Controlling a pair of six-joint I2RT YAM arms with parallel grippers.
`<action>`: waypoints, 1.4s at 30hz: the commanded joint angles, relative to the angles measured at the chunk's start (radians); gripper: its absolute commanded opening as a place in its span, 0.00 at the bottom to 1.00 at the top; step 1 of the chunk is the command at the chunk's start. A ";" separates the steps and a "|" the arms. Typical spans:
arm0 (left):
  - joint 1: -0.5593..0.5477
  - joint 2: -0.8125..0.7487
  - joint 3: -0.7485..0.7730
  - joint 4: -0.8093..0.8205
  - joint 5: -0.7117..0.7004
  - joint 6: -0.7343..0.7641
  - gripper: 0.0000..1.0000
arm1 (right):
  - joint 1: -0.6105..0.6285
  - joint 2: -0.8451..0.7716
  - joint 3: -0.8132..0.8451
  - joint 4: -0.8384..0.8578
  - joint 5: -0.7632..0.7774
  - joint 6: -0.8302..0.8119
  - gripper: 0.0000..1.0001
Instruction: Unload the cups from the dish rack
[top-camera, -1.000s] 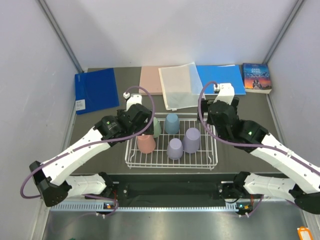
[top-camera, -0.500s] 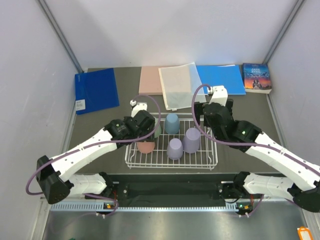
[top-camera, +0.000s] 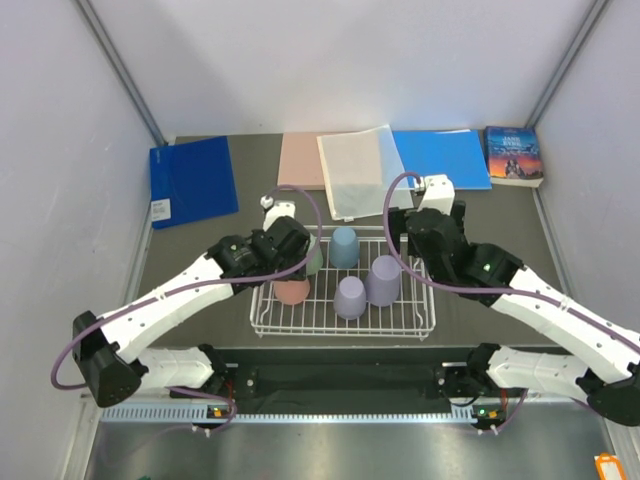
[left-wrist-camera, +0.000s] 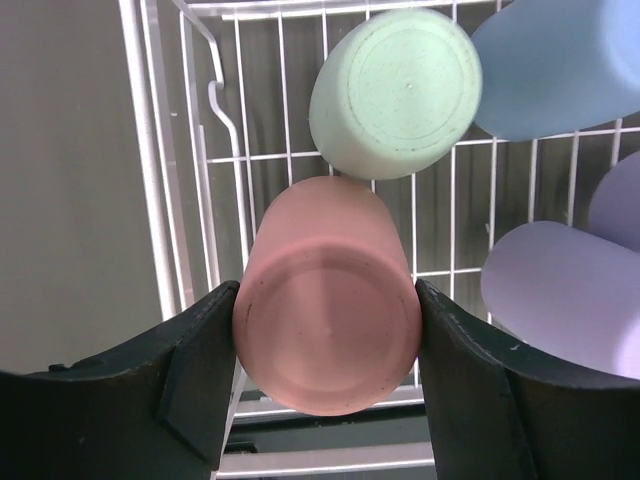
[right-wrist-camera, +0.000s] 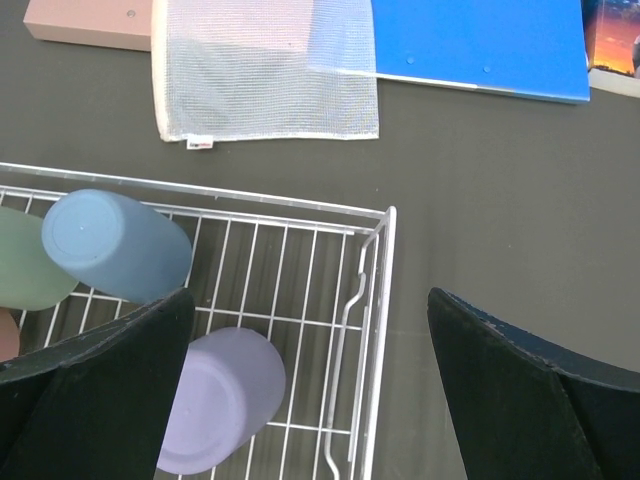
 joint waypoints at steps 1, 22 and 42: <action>-0.005 -0.046 0.153 -0.056 -0.039 0.030 0.00 | 0.015 -0.030 0.019 0.027 -0.014 -0.004 1.00; 0.019 -0.248 0.261 0.448 0.184 0.053 0.00 | -0.024 -0.070 0.044 0.533 -0.639 0.160 1.00; 0.375 -0.282 -0.038 0.947 0.706 -0.327 0.00 | -0.080 -0.138 -0.108 0.734 -0.787 0.326 1.00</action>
